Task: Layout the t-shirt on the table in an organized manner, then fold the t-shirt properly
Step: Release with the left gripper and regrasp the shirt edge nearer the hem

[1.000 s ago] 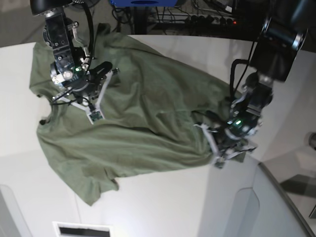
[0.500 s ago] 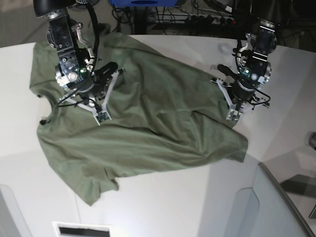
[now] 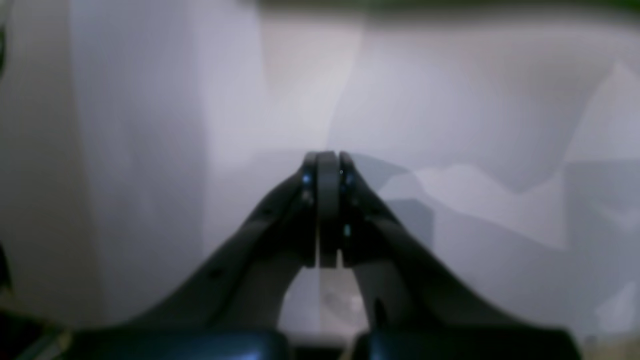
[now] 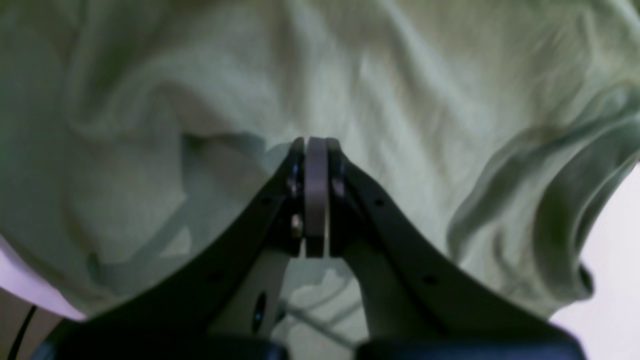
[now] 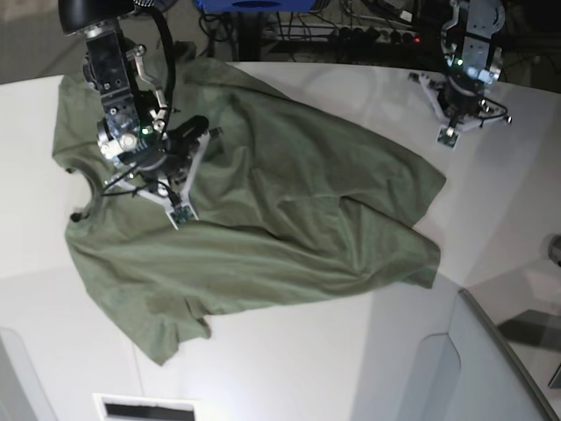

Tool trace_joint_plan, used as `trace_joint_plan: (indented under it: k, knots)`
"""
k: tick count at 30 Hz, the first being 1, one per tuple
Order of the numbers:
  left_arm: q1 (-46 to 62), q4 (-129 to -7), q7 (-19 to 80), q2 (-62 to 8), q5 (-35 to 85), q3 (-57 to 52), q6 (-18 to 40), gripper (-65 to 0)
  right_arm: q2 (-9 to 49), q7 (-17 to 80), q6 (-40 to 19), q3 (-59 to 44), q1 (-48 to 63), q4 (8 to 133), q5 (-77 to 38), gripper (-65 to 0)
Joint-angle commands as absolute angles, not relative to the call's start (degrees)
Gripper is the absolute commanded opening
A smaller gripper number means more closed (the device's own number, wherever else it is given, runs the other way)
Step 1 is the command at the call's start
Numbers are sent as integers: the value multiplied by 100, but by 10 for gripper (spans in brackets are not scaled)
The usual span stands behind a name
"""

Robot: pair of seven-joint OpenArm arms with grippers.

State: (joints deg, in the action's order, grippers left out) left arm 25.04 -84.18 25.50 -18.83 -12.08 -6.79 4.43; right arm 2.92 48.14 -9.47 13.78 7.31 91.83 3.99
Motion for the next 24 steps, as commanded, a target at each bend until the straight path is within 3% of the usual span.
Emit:
trace_joint_plan:
  k: [1,8,17,24]
  knots:
    - [2571,-8769,2422,-1921,-1226,-857,374,-650,295,4725,-927,1376,602,9270,409,-650]
    - [2070,-9499,2422,-1675,-646,-1007,374,-650,286,4725,-927,1376,523,9270,400,-650]
    - [470,-7468,2396,-1218,-673,-602,374,-650,286,4725,-927,1376,558,9270,400,-650]
    - [514,-6932,2404,-1244,-673,-444,347,-650,286,4725,-927,1376,567,9270,400,-650]
